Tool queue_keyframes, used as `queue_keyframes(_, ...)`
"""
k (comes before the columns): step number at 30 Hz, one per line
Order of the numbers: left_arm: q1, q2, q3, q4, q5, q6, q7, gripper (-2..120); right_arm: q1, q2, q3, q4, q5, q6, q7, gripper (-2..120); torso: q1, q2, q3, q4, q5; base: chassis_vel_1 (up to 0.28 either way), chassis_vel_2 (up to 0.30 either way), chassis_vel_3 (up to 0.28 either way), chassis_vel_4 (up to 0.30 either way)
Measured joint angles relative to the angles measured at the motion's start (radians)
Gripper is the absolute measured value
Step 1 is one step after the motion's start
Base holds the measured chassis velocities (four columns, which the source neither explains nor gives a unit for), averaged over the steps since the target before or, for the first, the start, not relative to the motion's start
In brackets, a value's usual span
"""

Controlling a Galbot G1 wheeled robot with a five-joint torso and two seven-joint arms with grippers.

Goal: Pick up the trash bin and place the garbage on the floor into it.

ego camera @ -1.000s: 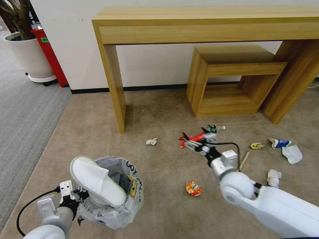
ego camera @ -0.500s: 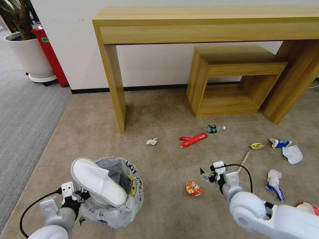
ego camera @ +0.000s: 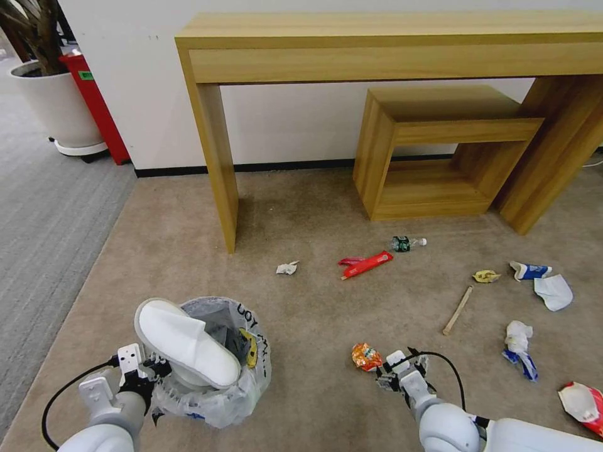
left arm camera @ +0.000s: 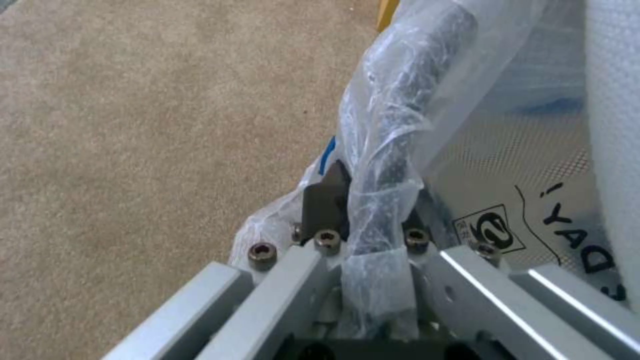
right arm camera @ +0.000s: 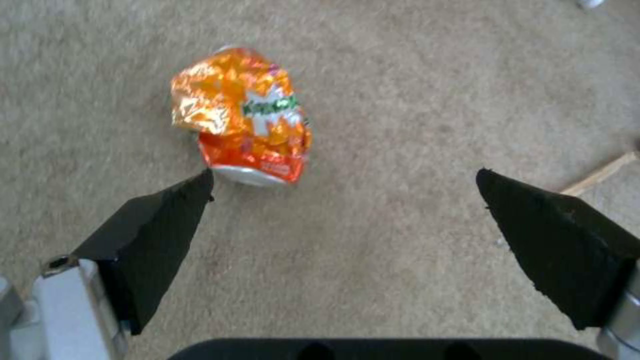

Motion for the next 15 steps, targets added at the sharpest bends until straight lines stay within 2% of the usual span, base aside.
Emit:
queue_keyframes(1,-0.002,-0.003,0.0,0.003,0.0,-0.004,0.0,0,0.022,0.011,-0.066,-0.052,-0.066,0.028,-0.025,100,0.0,0.0,0.0,0.0,-0.0001,0.0,0.0,0.0,0.0)
queue_keyframes(5,-0.007,-0.011,0.005,0.014,0.009,-0.011,0.003,0,0.046,0.048,-0.122,-0.111,-0.081,0.035,-0.036,100,0.0,0.0,0.0,-0.0001,-0.0002,0.0,0.0,0.0,0.0)
queue_keyframes(7,-0.007,-0.011,0.006,0.014,0.01,-0.011,0.003,0,0.049,0.052,-0.127,-0.117,-0.083,0.036,-0.037,100,0.0,0.0,0.0,-0.0001,-0.0001,0.0,0.0,0.0,0.0)
queue_keyframes(15,0.003,-0.015,0.005,0.006,0.012,-0.015,0.004,0,0.076,0.175,-0.188,-0.266,-0.126,0.068,-0.058,100,0.0,0.0,0.0,-0.0001,-0.0001,0.0,0.0,0.0,0.0)
